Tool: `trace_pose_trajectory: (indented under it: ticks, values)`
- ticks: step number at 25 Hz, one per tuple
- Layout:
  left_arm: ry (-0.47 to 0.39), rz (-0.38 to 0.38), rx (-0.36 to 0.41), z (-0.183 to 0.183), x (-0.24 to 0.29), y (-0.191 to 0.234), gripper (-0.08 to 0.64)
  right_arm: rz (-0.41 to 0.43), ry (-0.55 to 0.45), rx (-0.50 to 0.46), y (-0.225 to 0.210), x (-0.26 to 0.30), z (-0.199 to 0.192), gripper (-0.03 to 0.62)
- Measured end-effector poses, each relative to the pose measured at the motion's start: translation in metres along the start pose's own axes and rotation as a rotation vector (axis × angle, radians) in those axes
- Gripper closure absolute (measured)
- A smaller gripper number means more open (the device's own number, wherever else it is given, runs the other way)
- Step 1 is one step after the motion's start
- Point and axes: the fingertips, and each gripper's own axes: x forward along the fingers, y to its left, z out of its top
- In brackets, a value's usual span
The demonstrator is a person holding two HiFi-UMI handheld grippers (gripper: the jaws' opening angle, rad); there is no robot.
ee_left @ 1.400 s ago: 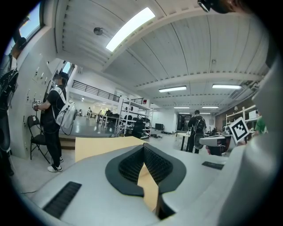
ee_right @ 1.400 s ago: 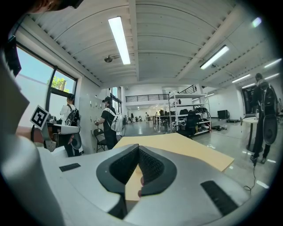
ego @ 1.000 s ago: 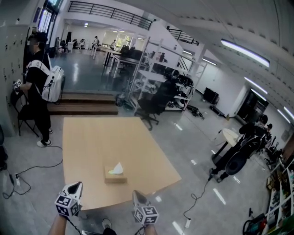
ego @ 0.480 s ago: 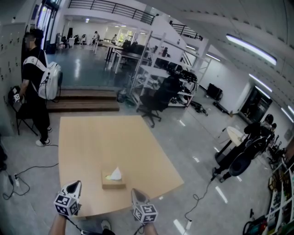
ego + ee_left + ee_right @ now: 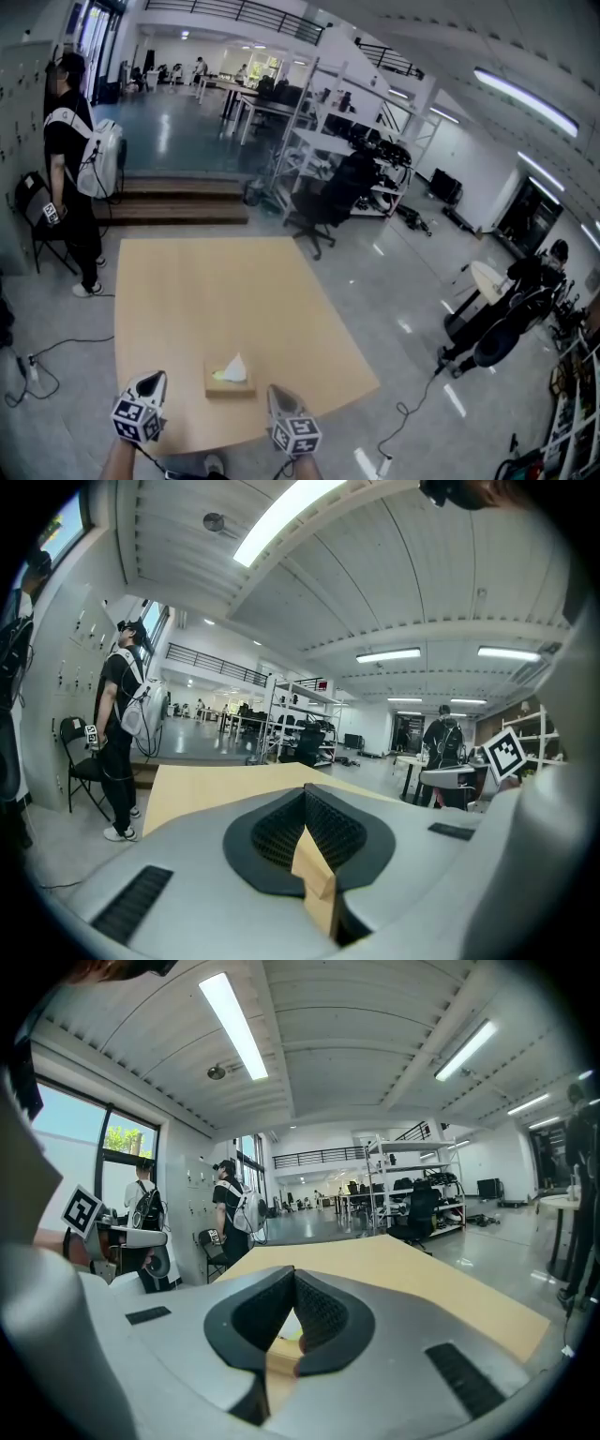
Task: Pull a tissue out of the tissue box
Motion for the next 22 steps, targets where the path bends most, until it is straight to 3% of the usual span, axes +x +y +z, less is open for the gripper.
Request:
trace_pose_trajectory:
  ticks: [9,22]
  values:
    - [0.035,0.02,-0.011,-0.01,0.03,0.016,0.552,0.042,0.033,0.018,-0.008,0.044,-0.006,0.584]
    - [0.141,0.03,-0.054,-0.051,0.05,0.031,0.552,0.067,0.154,0.05,-0.008,0.076,-0.048,0.584]
